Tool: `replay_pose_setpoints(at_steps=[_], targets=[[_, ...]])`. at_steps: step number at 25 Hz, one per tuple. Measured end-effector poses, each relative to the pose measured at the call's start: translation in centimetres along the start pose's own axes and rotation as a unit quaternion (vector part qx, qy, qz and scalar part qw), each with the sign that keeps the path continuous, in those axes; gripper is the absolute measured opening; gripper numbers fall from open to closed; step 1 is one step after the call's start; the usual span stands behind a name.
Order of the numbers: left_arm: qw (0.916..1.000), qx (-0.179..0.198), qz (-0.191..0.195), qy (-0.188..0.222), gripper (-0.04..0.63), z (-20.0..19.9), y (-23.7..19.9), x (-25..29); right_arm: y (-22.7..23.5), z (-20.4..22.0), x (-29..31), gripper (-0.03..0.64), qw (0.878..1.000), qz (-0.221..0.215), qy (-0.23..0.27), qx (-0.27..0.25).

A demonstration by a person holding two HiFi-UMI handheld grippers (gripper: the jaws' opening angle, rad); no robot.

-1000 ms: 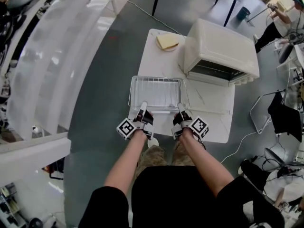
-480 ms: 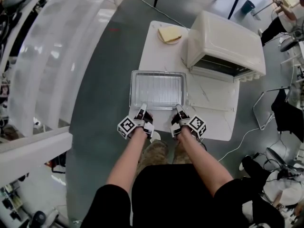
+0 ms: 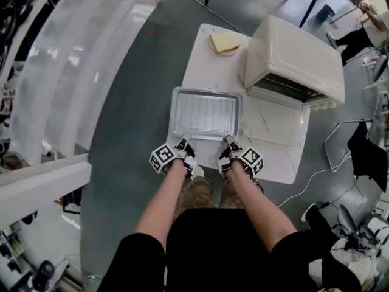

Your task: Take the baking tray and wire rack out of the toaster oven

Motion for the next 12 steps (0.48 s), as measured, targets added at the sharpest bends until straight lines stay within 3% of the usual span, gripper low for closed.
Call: replay_pose_setpoints(at_steps=[6, 8, 12], targets=[[0.9961, 0.025, -0.084, 0.008, 0.098, 0.7, 0.6, -1.4, 0.2, -0.2, 0.2, 0.078, 1.000, 0.003, 0.000, 0.025], [0.9956, 0.011, -0.091, 0.022, 0.142, 0.9, 0.3, -2.0, 0.3, -0.2, 0.1, 0.078, 0.998, 0.007, 0.019, 0.053], [0.9961, -0.004, -0.078, 0.040, 0.146, 1.3, 0.1, -2.7, 0.3, -0.4, 0.1, 0.081, 0.997, 0.010, 0.042, 0.071]])
Point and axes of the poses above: the fingertips, and each gripper's own axes: x forward along the fingers, y to its right, z out of its underside, the point moved 5 cm from there along -x, backward along the fingers, and after that the axes turned 4 degrees about x, right-handed, at the moved point
